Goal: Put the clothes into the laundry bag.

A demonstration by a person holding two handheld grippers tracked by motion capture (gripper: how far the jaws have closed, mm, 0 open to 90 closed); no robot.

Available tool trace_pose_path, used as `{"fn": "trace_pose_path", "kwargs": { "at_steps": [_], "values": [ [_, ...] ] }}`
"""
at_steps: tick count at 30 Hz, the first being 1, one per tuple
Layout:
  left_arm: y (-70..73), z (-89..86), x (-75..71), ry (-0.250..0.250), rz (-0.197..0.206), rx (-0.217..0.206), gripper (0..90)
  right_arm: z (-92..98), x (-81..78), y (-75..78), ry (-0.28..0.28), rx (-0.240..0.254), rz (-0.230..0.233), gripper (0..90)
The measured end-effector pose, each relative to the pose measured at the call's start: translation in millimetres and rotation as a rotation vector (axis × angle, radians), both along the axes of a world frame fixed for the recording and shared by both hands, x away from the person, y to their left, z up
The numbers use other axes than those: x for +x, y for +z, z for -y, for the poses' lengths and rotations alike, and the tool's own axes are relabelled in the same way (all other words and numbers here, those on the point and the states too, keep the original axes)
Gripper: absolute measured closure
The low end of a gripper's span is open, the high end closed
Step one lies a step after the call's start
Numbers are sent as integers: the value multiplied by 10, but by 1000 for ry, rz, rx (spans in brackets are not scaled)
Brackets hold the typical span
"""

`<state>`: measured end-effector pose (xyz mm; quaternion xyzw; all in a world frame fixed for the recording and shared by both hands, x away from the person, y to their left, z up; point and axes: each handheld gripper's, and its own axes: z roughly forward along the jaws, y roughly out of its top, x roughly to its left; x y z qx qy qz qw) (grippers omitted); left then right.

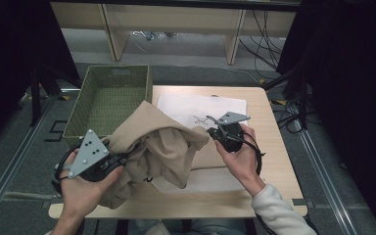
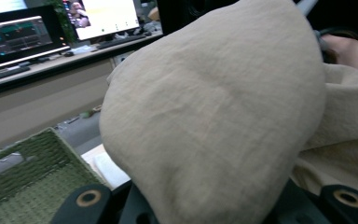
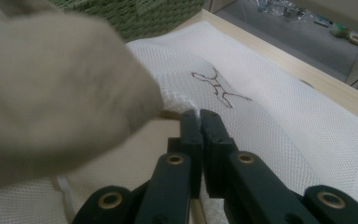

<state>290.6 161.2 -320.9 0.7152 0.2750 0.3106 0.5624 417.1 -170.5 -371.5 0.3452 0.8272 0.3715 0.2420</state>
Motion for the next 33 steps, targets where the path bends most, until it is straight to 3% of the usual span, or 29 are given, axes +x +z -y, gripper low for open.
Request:
{"fn": "trace_pose_path", "kwargs": {
  "at_steps": [2,3,6,10,11,12,18,19,22,23,27,32,33],
  "values": [
    [-16,45,-7,-9,-4,9,796,-3,-4,8,-3,4,1,895],
    [-22,67,-9,-9,-3,18,796,-15,-23,17,-27,24,-25,895],
    [-43,139,-3,-20,-4,57,795,-4,4,36,-2,2,25,895],
    [-83,253,10,-15,-17,115,793,-37,-29,44,-28,36,-17,895],
    [-108,298,21,-17,-20,132,792,-28,-16,45,-15,22,0,895],
    [-126,329,25,-14,-24,142,792,-33,-26,49,-13,21,-20,895],
    [-337,618,111,-19,-62,256,786,-44,-21,30,0,15,-8,895],
    [-364,654,123,-22,-72,259,785,-52,-23,28,9,12,-9,895],
    [-450,779,161,-59,-107,276,782,-70,-42,25,-11,29,-19,895],
    [-467,820,169,-89,-105,302,780,-58,-28,30,8,12,-8,895],
    [-507,913,154,-153,-134,327,776,-40,-11,17,0,15,-10,895],
    [-547,1015,167,-192,-147,332,770,-54,-25,22,-2,22,-14,895],
    [-559,1033,174,-207,-153,353,770,-61,-24,25,9,20,-8,895]
  ]
}}
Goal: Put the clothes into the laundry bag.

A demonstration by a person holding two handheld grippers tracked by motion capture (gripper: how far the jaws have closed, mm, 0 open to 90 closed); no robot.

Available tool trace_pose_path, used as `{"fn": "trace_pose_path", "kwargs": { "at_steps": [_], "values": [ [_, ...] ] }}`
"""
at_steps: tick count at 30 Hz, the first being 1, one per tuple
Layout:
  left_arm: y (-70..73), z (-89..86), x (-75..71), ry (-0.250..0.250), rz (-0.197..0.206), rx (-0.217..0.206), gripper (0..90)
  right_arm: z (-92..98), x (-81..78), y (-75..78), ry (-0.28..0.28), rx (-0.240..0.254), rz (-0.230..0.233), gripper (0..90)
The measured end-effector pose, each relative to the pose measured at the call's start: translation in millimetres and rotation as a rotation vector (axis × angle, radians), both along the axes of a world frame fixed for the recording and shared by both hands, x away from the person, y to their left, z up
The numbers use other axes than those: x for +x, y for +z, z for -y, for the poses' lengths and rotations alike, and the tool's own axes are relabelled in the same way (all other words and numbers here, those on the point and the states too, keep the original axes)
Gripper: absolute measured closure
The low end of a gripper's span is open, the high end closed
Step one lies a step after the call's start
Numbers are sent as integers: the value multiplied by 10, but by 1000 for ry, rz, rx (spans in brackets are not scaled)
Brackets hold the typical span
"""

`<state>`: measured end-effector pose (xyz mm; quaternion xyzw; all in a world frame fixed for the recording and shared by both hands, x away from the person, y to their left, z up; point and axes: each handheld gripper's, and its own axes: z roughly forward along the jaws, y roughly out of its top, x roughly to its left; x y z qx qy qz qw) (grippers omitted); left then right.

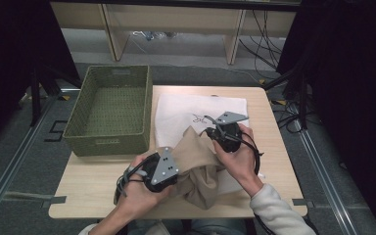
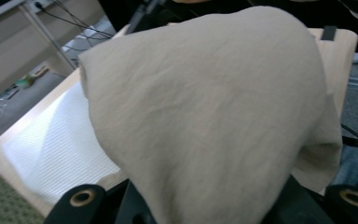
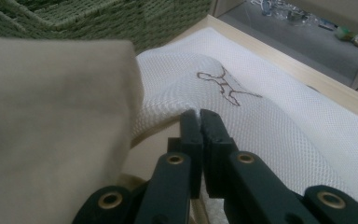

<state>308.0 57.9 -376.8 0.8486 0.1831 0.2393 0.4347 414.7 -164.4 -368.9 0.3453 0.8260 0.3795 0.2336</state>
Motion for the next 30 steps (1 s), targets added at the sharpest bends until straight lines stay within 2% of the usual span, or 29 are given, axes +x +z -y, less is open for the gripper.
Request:
{"fn": "trace_pose_path", "kwargs": {
  "at_steps": [3,5,8,10,12,14,18,20,22,23,24,26,30],
  "values": [
    [-74,88,45,-33,-15,18,766,-34,-29,-2,-13,23,-16,895],
    [-122,148,73,-56,-20,38,761,-39,-20,-1,13,13,-9,895],
    [-215,242,119,-71,-65,38,758,-40,-27,0,8,19,-20,895],
    [-266,284,166,-73,-85,55,758,-33,-27,6,9,27,-22,895],
    [-331,312,232,-61,-106,57,758,-26,-36,15,16,26,-20,895],
    [-401,330,296,-50,-124,55,758,-42,-55,26,8,46,-27,895],
    [-495,347,375,-40,-147,80,756,-60,-76,41,23,53,-25,895],
    [-541,345,425,-32,-154,100,754,-63,-87,60,36,44,-3,895],
    [-593,345,472,-12,-163,110,751,-73,-106,73,39,52,-9,895],
    [-615,340,496,-3,-172,111,750,-78,-117,80,44,58,-22,895],
    [-641,328,530,14,-190,104,749,-79,-121,87,54,50,-12,895],
    [-666,320,567,36,-206,102,746,-81,-157,106,38,65,-19,895],
    [-714,349,609,44,-223,109,739,-75,-155,124,57,62,4,895]
  ]
}}
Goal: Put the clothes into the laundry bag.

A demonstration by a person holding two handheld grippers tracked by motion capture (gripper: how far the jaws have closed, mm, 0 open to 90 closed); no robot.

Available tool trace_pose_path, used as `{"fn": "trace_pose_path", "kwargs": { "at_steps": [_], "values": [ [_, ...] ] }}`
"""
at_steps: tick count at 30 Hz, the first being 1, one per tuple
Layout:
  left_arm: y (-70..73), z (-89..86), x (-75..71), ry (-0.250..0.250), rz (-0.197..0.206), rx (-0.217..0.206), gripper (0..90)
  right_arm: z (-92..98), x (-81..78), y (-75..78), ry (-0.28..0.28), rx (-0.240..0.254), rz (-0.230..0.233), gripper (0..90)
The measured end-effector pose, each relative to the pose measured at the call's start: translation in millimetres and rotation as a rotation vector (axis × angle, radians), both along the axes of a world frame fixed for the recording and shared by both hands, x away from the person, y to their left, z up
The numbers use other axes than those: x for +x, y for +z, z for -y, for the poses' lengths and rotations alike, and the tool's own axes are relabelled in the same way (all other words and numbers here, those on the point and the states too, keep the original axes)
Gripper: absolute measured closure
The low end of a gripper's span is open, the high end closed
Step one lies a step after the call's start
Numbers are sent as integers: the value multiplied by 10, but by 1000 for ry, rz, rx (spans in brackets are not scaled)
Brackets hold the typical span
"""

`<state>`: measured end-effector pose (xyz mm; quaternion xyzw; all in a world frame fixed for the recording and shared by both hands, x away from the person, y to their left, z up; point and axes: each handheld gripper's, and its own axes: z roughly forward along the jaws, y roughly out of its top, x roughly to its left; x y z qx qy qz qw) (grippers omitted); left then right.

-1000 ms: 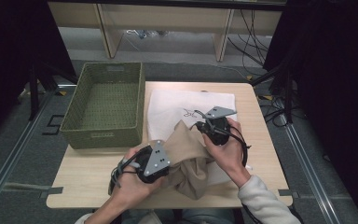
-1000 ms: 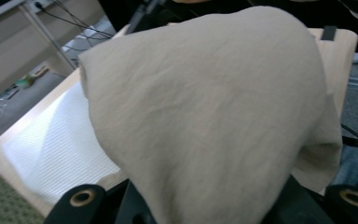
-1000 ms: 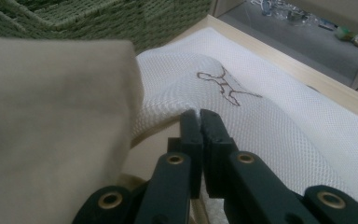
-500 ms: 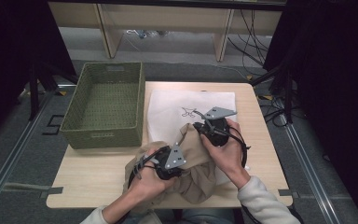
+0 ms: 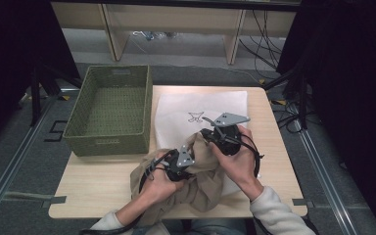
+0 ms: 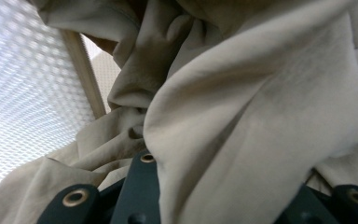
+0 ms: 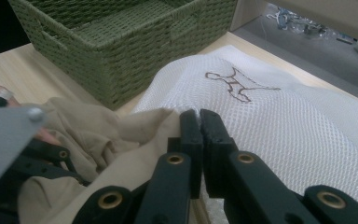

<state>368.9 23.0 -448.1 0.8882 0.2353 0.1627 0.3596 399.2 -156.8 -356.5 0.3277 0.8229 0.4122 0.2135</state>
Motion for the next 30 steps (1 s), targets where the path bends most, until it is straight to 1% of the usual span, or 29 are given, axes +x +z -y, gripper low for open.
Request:
{"fn": "trace_pose_path", "kwargs": {
  "at_steps": [2,3,4,5,6,7,10,11,12,13,14,15,16,18,19,20,21,23,24,25,28,29,30],
  "values": [
    [-18,20,16,8,0,2,735,-1,-1,-5,3,-12,-6,895],
    [-22,25,25,14,-4,-1,733,-11,-2,-21,-6,-2,-6,895],
    [-22,25,32,21,-4,-1,732,-7,-1,-22,-2,-7,-7,895],
    [-24,25,40,29,-5,-1,732,3,-4,-14,-8,-13,6,895],
    [-28,26,47,42,-6,-7,733,7,-5,-6,0,-12,5,895],
    [-31,24,56,47,-3,-1,733,2,-18,3,5,-6,-4,895],
    [-45,25,67,75,-11,-7,727,-8,-18,2,15,-6,18,895],
    [-55,29,72,87,-16,-18,724,-17,-35,-1,-3,3,4,895],
    [-62,29,76,101,-22,-26,720,-13,-28,-3,4,-4,-2,895],
    [-61,28,72,102,-21,-29,704,-24,-22,-32,1,-6,-16,895],
    [-56,29,60,97,-4,-32,682,-22,-6,-47,10,-22,-2,895],
    [-47,27,44,86,3,-39,620,-34,-18,-73,-11,-20,-40,895],
    [-43,28,37,80,13,-45,563,-25,3,-87,-19,-22,-32,895],
    [-14,19,11,64,14,-64,475,2,34,-90,-12,-26,-25,895],
    [0,16,-2,54,15,-78,444,17,36,-82,-25,-28,-24,895],
    [17,10,-12,47,18,-80,410,27,50,-86,-26,-21,-23,895],
    [37,3,-24,40,14,-85,382,41,58,-85,-20,-27,-26,895],
    [76,-3,-53,26,18,-99,333,53,69,-88,-28,-26,-22,895],
    [113,-9,-82,20,25,-106,311,51,70,-90,-34,-18,-32,894],
    [135,-10,-100,14,26,-119,286,55,66,-88,-36,-22,-37,894],
    [243,-11,-189,-10,40,-161,254,49,69,-87,-38,-18,-31,894],
    [286,-9,-216,-17,50,-164,245,48,70,-86,-37,-20,-32,894],
    [334,0,-247,-36,66,-177,238,49,69,-83,-38,-21,-34,894]
  ]
}}
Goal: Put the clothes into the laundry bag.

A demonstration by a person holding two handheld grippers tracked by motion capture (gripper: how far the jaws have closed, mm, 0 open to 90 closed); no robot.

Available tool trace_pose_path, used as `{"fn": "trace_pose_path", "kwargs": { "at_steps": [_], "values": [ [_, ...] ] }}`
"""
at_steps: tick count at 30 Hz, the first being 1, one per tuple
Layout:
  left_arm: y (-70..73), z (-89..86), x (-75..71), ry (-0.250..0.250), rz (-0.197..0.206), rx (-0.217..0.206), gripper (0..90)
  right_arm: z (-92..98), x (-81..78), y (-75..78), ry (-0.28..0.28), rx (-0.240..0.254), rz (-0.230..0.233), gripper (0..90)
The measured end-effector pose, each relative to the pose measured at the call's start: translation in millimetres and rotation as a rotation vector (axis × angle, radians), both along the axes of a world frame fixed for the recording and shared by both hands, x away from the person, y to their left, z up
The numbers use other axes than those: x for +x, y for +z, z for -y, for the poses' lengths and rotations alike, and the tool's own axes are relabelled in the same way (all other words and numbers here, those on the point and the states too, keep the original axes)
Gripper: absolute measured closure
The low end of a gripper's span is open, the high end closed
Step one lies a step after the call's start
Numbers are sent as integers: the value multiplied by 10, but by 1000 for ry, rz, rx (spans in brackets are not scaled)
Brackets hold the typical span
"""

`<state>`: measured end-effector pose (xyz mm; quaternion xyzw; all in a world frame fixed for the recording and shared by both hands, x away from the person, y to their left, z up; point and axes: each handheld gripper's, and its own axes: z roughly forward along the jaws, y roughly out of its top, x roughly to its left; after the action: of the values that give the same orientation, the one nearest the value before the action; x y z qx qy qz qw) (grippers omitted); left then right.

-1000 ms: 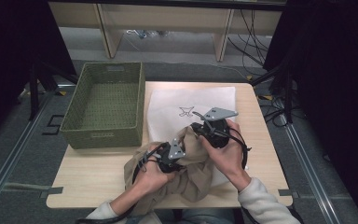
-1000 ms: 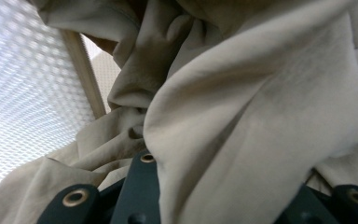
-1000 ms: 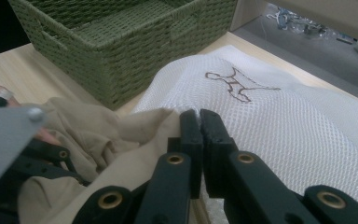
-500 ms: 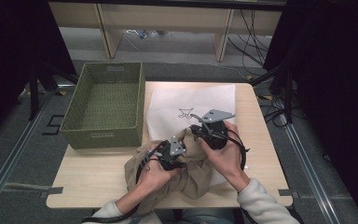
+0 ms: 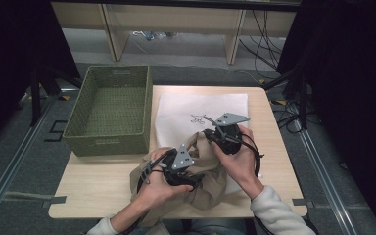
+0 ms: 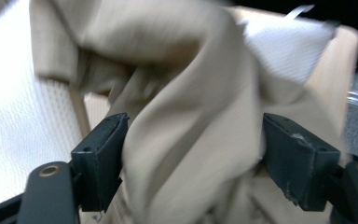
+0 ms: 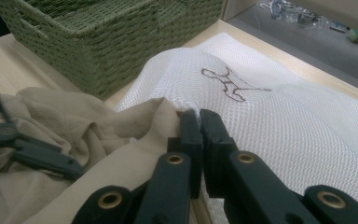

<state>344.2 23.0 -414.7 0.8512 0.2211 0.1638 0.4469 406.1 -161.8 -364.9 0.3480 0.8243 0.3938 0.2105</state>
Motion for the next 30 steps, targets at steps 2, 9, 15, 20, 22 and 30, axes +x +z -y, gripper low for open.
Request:
{"fn": "trace_pose_path", "kwargs": {
  "at_steps": [2,9,15,20,22,30],
  "values": [
    [74,24,-45,-14,17,-28,240,-7,-2,-2,-4,4,0,894],
    [27,175,59,-27,76,-68,561,-17,-25,19,-7,9,-3,894],
    [-205,190,373,92,37,85,767,-28,-37,28,0,12,-1,894],
    [-318,144,550,194,3,109,736,-25,-38,25,7,6,-3,894],
    [-327,144,557,212,10,106,686,-22,-23,14,16,-2,-7,894],
    [-148,6,328,146,10,45,365,-4,-3,-3,2,0,-5,894]
  ]
}}
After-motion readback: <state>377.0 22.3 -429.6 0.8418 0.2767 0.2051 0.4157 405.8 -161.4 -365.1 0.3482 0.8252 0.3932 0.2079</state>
